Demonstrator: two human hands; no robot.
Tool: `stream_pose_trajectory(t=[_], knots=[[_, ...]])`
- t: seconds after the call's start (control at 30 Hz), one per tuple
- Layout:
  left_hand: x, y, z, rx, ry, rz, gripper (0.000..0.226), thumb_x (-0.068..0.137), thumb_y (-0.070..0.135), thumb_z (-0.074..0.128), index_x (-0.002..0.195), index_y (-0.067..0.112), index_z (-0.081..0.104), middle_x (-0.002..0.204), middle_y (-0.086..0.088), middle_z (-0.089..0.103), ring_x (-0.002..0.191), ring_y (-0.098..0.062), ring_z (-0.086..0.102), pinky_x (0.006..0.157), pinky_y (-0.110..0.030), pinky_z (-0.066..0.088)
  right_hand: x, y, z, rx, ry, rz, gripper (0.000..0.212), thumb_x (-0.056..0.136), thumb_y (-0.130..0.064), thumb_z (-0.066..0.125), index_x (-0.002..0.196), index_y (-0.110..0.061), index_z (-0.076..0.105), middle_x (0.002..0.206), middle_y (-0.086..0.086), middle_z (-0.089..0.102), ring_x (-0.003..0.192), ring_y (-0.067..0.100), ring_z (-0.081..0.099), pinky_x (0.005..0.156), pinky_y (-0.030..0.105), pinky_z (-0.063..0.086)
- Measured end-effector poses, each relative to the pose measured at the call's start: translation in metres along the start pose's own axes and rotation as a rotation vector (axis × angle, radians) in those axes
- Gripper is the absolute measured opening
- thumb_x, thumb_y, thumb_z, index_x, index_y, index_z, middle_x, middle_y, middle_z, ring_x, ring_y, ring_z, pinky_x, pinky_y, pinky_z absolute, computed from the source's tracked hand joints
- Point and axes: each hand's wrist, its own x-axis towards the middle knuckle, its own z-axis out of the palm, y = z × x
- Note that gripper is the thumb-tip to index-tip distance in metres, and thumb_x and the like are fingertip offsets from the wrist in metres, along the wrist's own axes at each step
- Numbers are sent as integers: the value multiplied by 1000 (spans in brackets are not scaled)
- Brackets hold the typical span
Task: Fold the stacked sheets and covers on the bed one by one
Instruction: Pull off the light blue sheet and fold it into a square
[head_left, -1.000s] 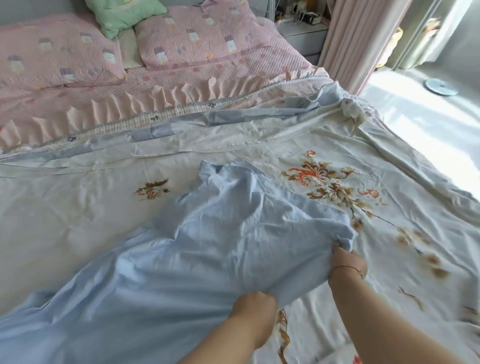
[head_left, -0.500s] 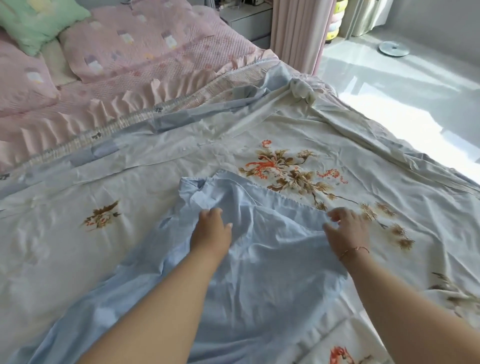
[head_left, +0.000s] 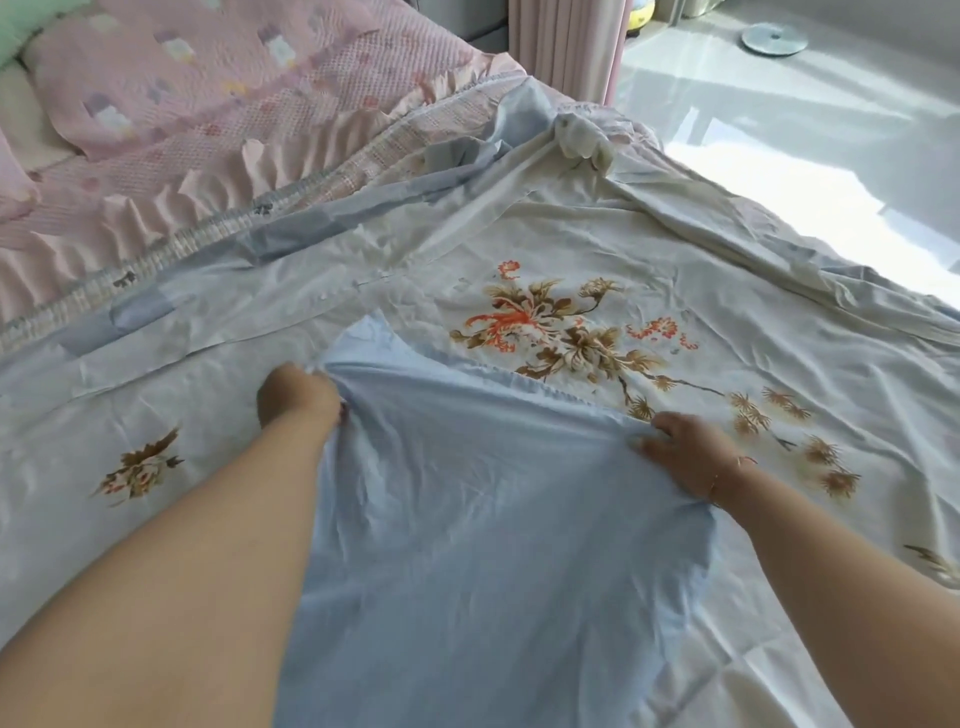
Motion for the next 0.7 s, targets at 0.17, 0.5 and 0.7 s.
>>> stream_pose_trajectory(t=[0.17,0.5,0.7], knots=[[12,5,10,-297,53,140,32,100,24,43,125,5,51,136,-19,51,122,-35,51,102,-41,43,5,8,-3,-34,320,96,29,93,-42,52,76,-18,54,75,4,59,70,26,50,57,30,34],[-109,-85,71,203,-113,1029,60,87,33,46,139,3,37,141,-22,48,131,-31,41,111,-42,31,-36,-68,87,-406,123,-722,54,78,-56,41,119,-27,63,124,-2,62,115,19,59,100,34,36],[-70,-167,27,694,-191,792,69,90,50,25,139,10,52,146,-4,48,139,-18,37,115,-35,4,-16,-74,95,-567,-66,-291,66,95,-59,14,152,-30,1,160,-10,-5,146,10,-13,115,42,-18]])
